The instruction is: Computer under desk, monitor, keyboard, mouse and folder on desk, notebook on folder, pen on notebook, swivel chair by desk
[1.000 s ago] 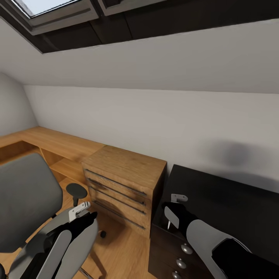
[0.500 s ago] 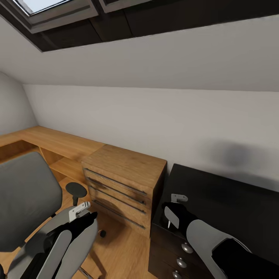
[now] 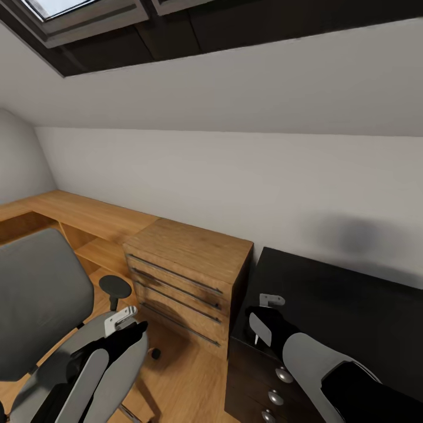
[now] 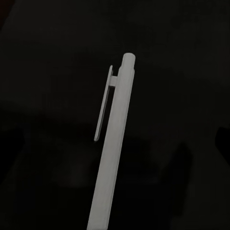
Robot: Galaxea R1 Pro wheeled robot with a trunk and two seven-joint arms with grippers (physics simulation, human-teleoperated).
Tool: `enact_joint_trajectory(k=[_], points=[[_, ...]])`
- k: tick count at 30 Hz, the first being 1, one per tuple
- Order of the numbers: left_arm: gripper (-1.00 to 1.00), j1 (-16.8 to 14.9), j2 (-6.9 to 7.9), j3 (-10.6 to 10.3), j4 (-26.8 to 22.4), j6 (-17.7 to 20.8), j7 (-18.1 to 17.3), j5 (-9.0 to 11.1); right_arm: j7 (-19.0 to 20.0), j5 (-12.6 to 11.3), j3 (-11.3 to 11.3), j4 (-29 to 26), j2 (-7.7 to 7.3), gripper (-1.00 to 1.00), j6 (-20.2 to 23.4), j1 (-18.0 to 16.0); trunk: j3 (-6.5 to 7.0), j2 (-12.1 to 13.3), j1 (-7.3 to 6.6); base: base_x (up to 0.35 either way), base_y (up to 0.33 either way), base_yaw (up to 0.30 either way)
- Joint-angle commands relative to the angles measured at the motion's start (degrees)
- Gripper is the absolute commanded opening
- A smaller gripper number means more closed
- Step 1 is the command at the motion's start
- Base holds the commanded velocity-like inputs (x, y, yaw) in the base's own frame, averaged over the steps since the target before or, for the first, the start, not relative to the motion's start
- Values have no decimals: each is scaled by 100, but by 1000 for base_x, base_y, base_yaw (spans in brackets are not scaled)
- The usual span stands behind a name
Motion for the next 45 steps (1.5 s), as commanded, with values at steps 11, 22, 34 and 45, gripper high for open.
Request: enact_joint_trajectory(k=[11, 22, 34, 45], points=[[100, -4, 6, -7, -7, 5, 59, 63, -37, -25, 49, -10, -3, 100, 42, -4, -6, -4, 0, 0, 0, 0], [100, -4, 6, -8, -7, 4, 59, 66, -37, -25, 44, -20, -3, 100, 35, -6, -6, -4, 0, 0, 0, 0], [100, -4, 4, -5, -7, 0, 59, 66, 99, -406, 51, -45, -142, 100, 34, -3, -6, -4, 0, 0, 0, 0], [100, -4, 8, -5, -7, 2, 60, 66, 95, -438, 52, -54, -154, 100, 34, -6, -60, -124, 66, 0, 0, 0]])
